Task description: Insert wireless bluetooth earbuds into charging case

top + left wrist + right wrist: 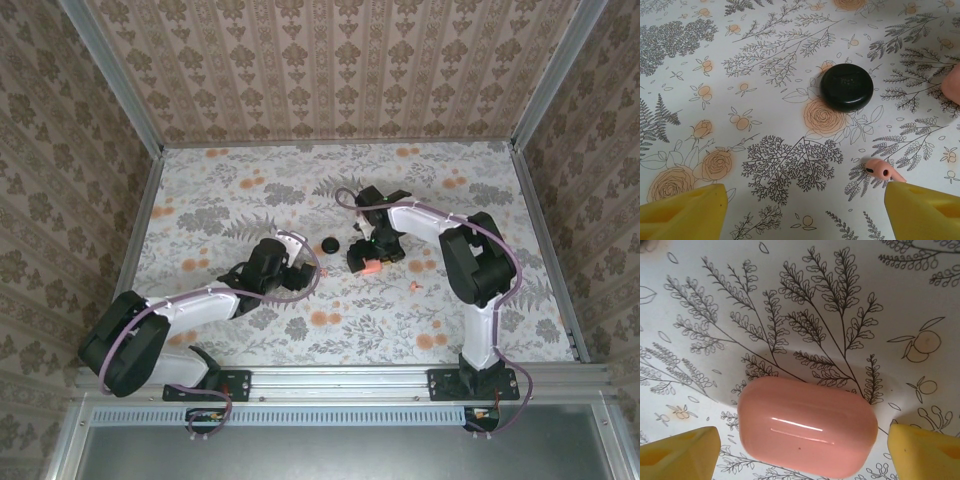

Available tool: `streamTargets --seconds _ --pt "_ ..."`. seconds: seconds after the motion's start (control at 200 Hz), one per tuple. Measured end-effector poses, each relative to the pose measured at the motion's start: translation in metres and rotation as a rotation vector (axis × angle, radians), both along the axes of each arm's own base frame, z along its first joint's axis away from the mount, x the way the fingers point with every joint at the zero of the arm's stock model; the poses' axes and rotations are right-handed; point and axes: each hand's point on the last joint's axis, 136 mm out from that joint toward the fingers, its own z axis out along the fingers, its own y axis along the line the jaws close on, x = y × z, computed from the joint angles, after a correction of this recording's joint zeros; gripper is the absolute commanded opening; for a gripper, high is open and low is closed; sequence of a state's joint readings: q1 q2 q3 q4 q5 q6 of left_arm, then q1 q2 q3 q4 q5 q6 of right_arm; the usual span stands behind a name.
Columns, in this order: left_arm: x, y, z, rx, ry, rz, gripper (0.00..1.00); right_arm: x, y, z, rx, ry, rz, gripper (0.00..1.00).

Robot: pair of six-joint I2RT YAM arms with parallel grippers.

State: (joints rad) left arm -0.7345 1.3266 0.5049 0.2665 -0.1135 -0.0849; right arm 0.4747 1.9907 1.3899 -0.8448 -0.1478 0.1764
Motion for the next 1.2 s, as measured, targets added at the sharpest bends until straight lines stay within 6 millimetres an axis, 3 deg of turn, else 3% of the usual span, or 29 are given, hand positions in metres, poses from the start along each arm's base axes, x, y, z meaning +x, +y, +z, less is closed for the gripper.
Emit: streamTargets --seconds 0.42,0.725,0.835,1.075,1.2 --pt "0.000 0.001 0.000 0.003 -0.001 0.003 0.83 0.004 -0.008 -0.004 -0.078 -0.003 -0.008 0.67" --pt "-0.001 -0.004 0.002 -0.014 -0.001 -0.018 0.79 0.008 -0.005 0.002 -0.038 -0.067 -0.010 0.64" --pt "-0.002 -0.012 0.008 -0.063 -0.029 -0.057 0.76 0.008 0.000 0.021 0.056 -0.151 -0.024 0.62" --pt "-0.021 -0.029 0.014 -0.153 -0.136 -0.184 0.69 0.013 0.026 0.093 0.447 -0.399 -0.079 0.61" --pt "-0.034 -0.046 0.024 -0.189 -0.246 -0.295 0.64 0.009 0.040 0.117 0.628 -0.473 -0.073 0.61"
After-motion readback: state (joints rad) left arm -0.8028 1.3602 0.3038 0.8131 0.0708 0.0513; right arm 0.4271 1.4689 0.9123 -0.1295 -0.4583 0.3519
